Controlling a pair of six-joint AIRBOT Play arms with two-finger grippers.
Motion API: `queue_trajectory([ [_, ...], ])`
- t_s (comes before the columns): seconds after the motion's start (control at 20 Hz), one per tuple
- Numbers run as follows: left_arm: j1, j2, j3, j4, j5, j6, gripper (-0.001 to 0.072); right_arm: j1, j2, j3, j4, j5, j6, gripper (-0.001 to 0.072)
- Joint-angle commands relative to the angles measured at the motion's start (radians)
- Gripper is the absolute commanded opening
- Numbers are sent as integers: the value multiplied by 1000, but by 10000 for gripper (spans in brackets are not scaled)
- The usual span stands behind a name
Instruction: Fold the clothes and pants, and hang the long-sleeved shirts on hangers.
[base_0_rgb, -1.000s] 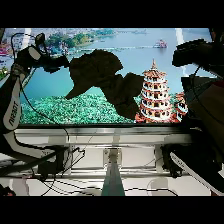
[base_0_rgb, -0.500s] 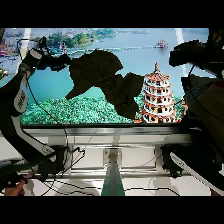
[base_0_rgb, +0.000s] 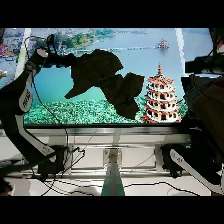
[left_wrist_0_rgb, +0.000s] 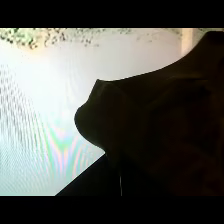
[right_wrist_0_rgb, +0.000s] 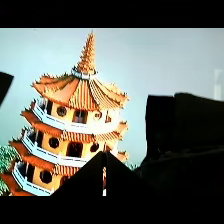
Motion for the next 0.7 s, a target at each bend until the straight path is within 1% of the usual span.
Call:
queue_trajectory([
  [0.0,-2,143,10,139,-54,105,23,-153,-7,-195,272,43,-189,10],
  [0.15,-1,336,10,233,-177,106,23,-159,-7,-431,597,37,-249,11],
  [0.2,-1,403,10,252,-222,106,23,-146,-7,-502,685,18,-256,40],
  [0.25,-2,459,10,259,-256,105,23,-126,-7,-562,743,-13,-257,204],
  [0.3,-2,511,10,259,-289,85,23,-93,-7,-618,787,-55,-257,380],
  [0.35,-2,553,10,258,-317,56,23,-58,-8,-661,819,-87,-256,394],
  [0.45,-2,605,10,258,-360,9,24,33,-8,-719,902,-144,-256,394],
  [0.55,-8,625,10,257,-397,-20,23,143,-14,-735,986,-201,-250,395],
  [0.6,-11,625,10,256,-411,-27,24,200,-31,-734,1017,-242,-248,472],
  [0.65,-12,623,9,246,-423,-29,23,254,-56,-734,1030,-292,-230,613],
])
